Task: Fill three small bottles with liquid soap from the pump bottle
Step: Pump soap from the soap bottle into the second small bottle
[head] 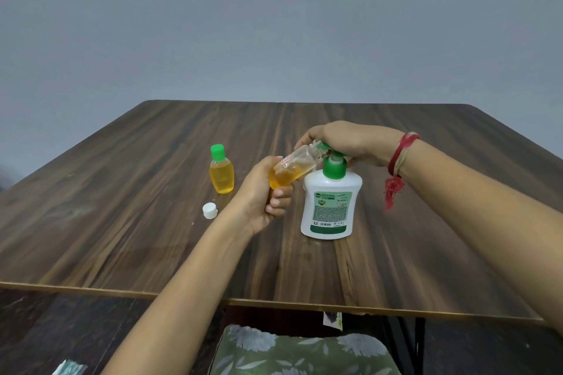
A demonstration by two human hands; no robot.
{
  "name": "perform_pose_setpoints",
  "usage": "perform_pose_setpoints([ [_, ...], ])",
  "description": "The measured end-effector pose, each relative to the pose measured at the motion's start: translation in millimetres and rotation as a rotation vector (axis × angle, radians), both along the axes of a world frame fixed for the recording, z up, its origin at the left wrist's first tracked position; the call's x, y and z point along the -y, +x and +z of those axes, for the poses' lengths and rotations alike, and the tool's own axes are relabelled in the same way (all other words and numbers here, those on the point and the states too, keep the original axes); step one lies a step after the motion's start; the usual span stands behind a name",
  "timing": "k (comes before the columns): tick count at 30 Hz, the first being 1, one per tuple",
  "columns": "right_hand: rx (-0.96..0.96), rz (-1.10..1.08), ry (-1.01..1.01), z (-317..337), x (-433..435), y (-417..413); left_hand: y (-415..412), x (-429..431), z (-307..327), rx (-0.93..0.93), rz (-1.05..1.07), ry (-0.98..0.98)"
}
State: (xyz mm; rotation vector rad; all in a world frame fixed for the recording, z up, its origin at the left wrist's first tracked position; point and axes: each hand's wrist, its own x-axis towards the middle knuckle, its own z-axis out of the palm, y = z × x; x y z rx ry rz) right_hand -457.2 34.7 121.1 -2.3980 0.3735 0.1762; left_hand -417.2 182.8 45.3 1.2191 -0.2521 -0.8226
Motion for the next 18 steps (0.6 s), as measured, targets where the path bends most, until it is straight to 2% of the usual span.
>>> perform_pose_setpoints([
  [18,-0.061,0.009,-0.053,2.4,-2.9,-1.8,-2.3,-0.8,-3.5,-0.008,0.002,0.0],
])
